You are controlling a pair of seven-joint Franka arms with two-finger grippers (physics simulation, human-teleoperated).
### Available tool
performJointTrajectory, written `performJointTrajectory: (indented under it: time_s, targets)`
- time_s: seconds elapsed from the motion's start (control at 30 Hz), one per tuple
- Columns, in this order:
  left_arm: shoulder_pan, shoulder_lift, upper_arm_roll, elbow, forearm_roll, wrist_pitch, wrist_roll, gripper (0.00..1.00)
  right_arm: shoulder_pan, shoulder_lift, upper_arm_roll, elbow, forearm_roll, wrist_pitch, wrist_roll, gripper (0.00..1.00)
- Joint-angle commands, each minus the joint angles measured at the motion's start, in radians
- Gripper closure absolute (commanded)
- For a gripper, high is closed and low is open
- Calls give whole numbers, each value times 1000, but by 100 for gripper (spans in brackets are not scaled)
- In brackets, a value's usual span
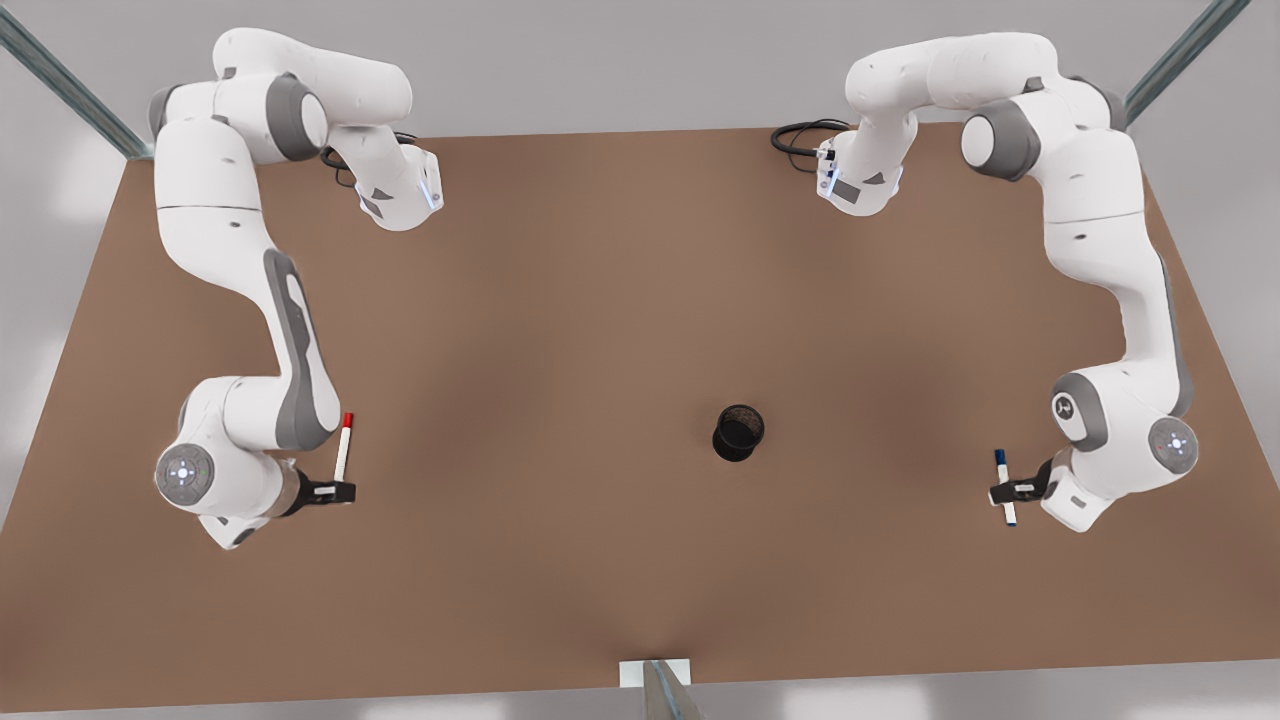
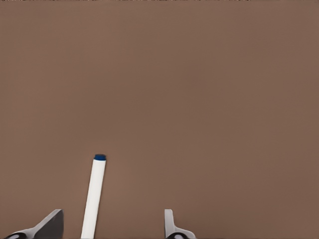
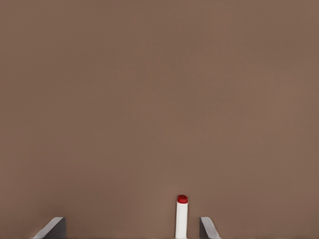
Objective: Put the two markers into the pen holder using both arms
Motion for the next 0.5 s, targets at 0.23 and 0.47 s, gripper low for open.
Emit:
performJointTrajectory:
  time_s: [0.23,0.47]
  targets:
    - [-3,86,20,2,65,274,163,3,-66,-58,2,-252,-3,335,-25,0]
    - [-3,106,20,4,66,299,164,27,-61,-46,5,-370,-3,476,-38,14]
